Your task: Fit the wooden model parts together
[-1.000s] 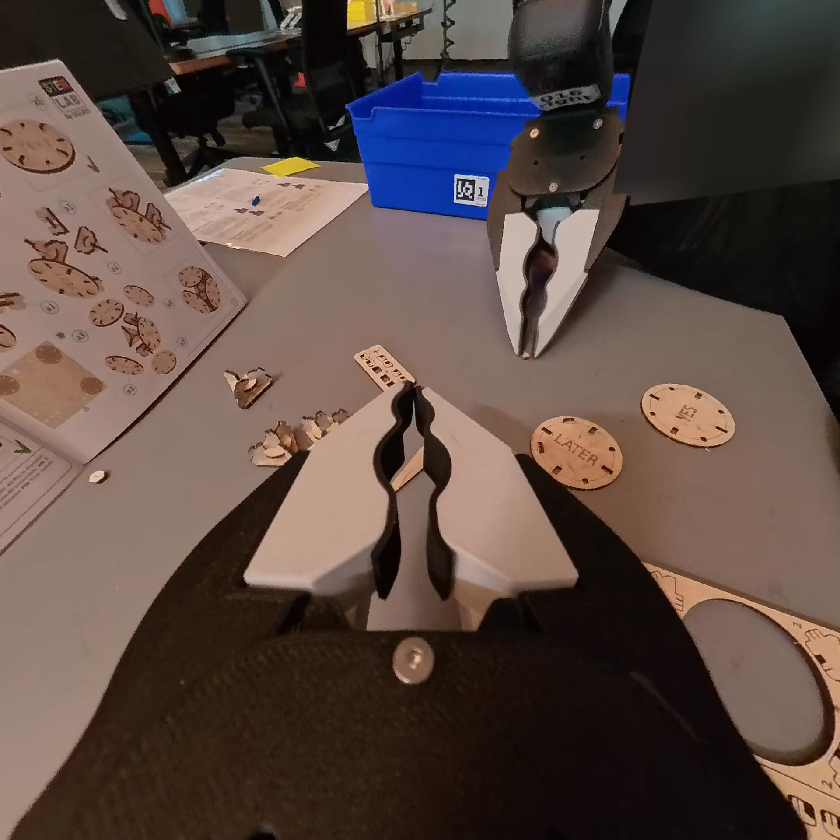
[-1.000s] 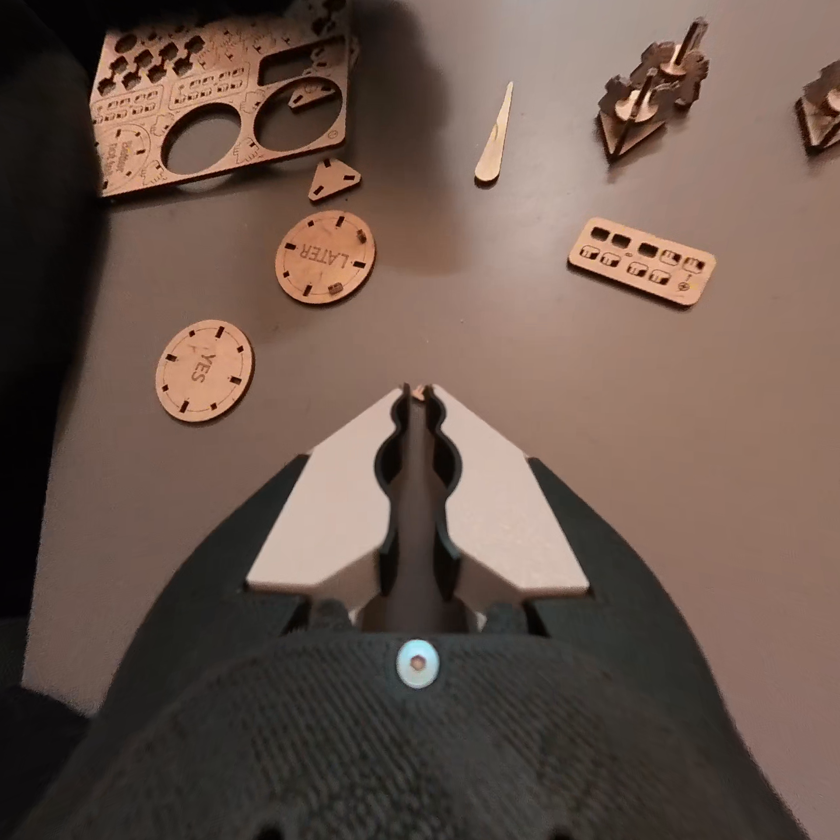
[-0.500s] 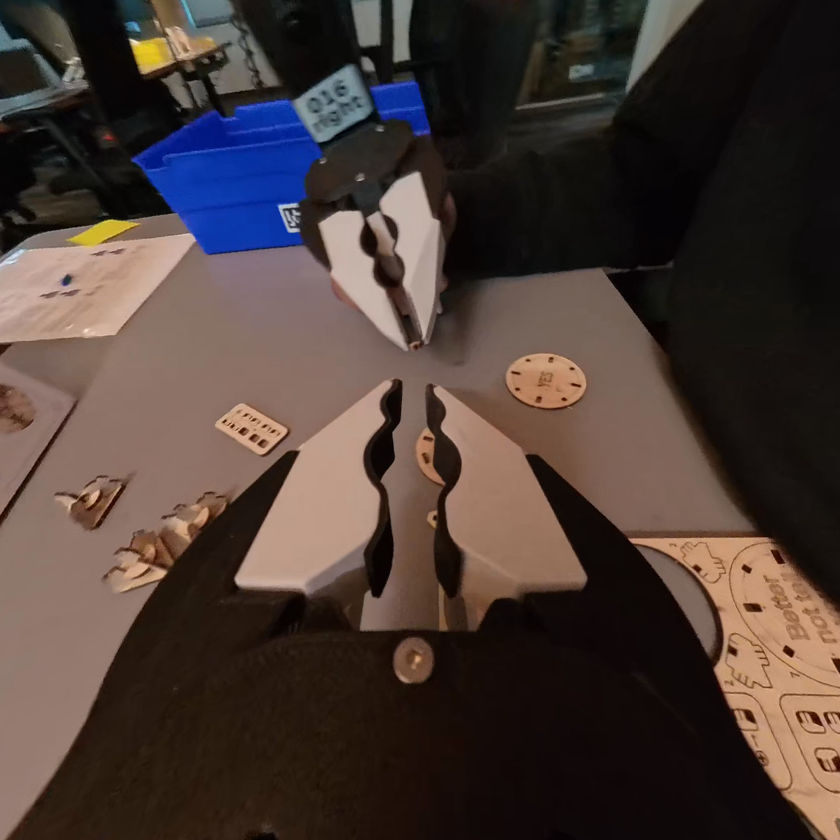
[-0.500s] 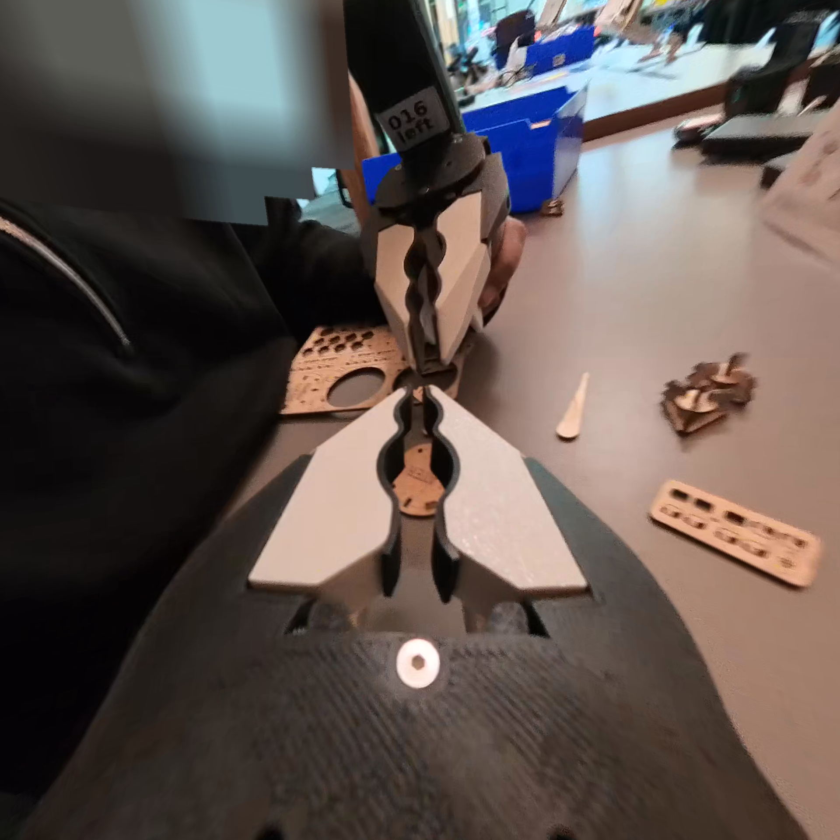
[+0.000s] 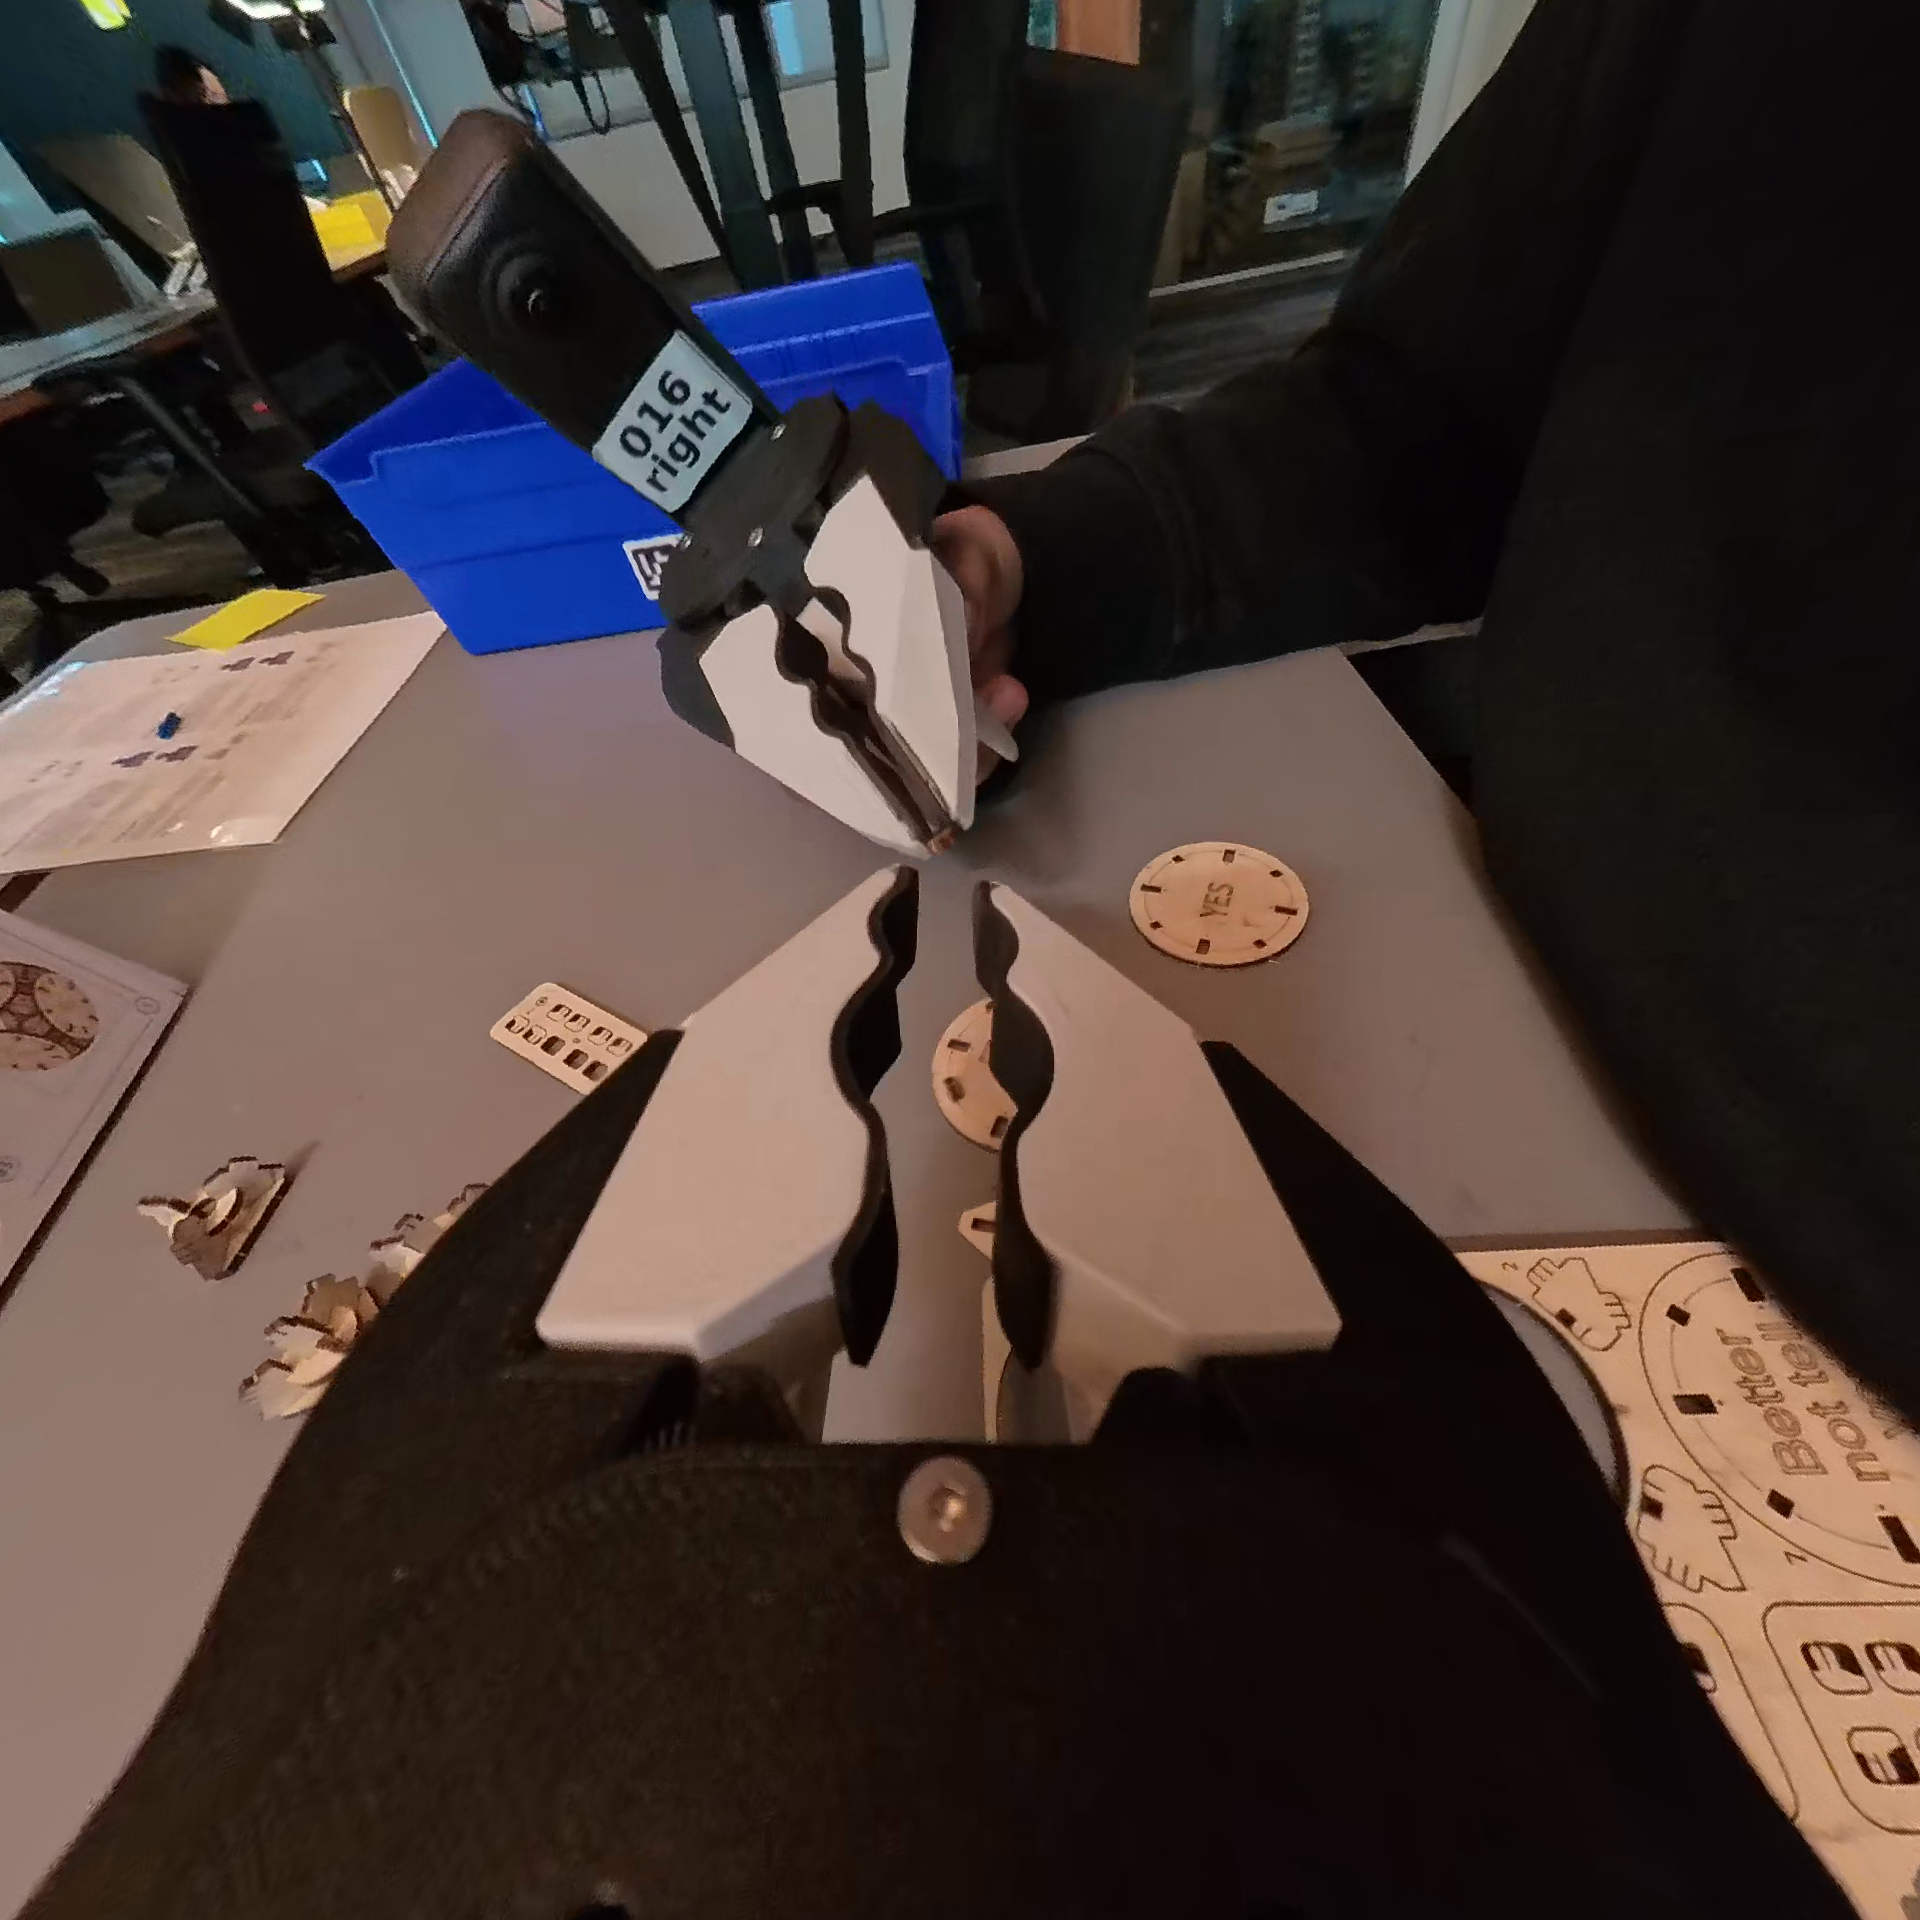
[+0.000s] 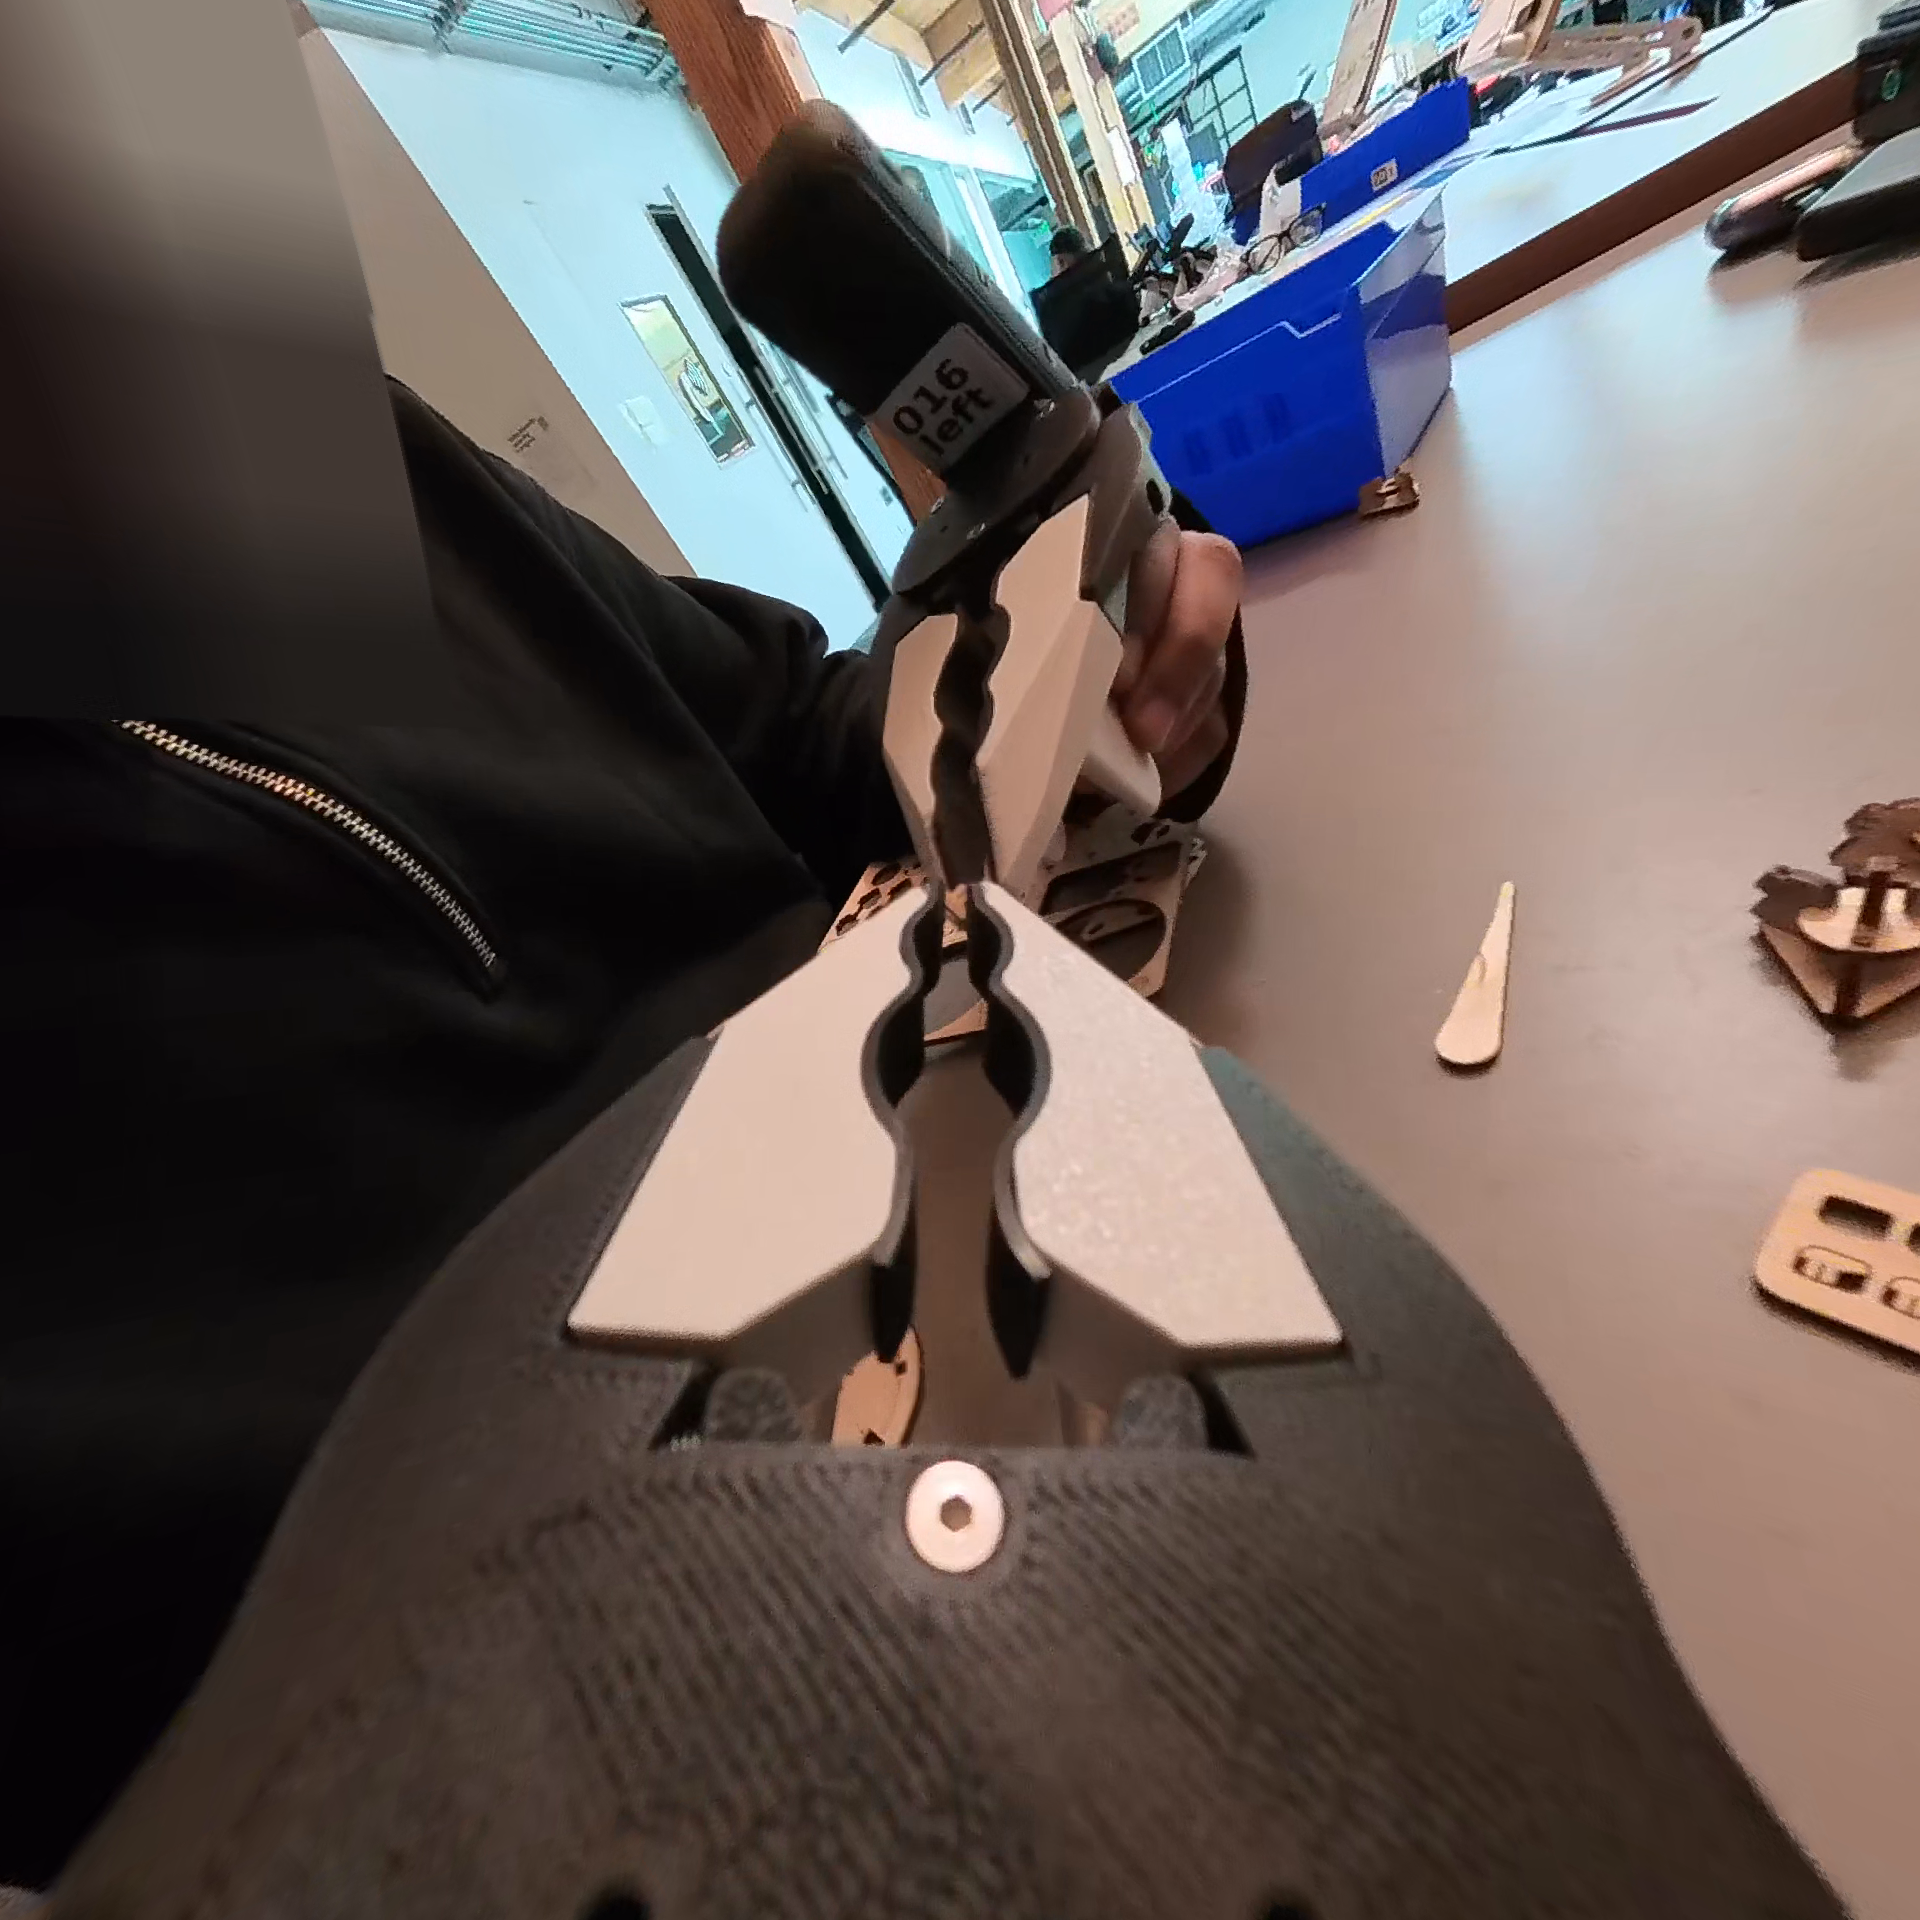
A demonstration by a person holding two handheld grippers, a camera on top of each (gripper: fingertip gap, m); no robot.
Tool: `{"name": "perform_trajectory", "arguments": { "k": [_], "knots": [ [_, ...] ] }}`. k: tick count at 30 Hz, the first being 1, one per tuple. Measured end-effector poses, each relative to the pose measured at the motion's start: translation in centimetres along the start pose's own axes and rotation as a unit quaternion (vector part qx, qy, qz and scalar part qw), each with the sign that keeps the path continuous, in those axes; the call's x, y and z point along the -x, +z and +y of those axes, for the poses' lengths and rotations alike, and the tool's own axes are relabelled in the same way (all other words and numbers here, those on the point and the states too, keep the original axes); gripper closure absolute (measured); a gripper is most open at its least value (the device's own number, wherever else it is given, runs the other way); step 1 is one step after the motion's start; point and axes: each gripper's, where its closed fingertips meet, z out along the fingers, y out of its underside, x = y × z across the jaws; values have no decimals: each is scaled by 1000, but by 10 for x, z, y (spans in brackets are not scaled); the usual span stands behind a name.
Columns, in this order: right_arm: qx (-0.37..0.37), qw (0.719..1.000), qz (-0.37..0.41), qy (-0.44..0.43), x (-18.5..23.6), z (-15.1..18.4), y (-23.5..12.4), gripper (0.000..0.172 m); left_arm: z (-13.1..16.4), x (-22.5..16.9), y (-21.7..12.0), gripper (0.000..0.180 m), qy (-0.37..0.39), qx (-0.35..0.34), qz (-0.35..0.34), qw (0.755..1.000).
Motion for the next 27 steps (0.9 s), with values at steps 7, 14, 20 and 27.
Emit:
{"name": "perform_trajectory", "arguments": {
  "k": [7,14,20,27],
  "knots": [
    [1,998,-18,53,-1,3,5,170,-1,2,0,177,8,0,-14,1000],
    [-10,994,-19,106,-8,3,6,170,-4,2,-2,177,12,-8,-19,1000],
    [-22,990,-36,133,-7,2,5,170,-5,1,-2,180,3,-11,-11,1000],
    [-28,989,-36,140,-9,1,5,170,-3,4,-1,178,12,-3,-26,1000]
  ]
}}
